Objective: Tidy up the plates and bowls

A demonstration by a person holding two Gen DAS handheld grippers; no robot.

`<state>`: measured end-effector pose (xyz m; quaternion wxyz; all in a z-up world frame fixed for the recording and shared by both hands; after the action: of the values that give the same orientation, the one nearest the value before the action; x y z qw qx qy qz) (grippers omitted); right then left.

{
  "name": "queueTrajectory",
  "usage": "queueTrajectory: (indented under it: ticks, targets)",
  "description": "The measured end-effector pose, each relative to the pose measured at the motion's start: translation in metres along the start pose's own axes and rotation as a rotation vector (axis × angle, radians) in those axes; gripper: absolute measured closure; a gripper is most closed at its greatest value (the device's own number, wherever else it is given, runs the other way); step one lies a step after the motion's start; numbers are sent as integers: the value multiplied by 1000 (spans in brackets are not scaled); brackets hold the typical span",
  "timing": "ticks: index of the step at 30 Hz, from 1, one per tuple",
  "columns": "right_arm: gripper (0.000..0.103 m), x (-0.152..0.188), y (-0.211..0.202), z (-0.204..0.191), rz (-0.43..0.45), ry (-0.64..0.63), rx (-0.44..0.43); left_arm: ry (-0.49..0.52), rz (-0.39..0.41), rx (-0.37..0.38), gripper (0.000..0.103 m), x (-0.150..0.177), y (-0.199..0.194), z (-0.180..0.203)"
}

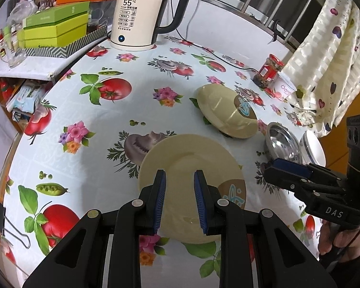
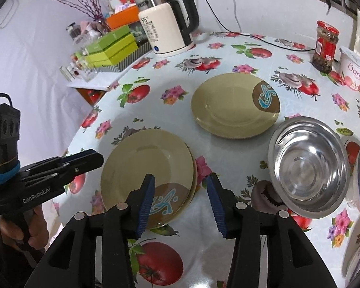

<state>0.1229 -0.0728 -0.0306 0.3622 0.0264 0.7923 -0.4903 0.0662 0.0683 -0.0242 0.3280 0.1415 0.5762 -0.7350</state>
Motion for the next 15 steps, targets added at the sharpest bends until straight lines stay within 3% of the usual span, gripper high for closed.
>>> queueTrajectory:
  ticks: [15]
  targets:
    - [58,-10,-11,13,31,22,14,21,1,14,79,-12,8,12]
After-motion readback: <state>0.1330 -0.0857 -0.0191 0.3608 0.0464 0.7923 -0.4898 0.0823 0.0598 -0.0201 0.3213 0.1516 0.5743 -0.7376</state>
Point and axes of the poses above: each gripper's, at about its wrist camera, not at the fingertips, and y roughly the way its jaws point, z to its right, x to its underside, the point moved 4 cm from there along y, roughly the way its jaws point, and after that the axes turned 4 degrees about z, right-handed, at the moved point
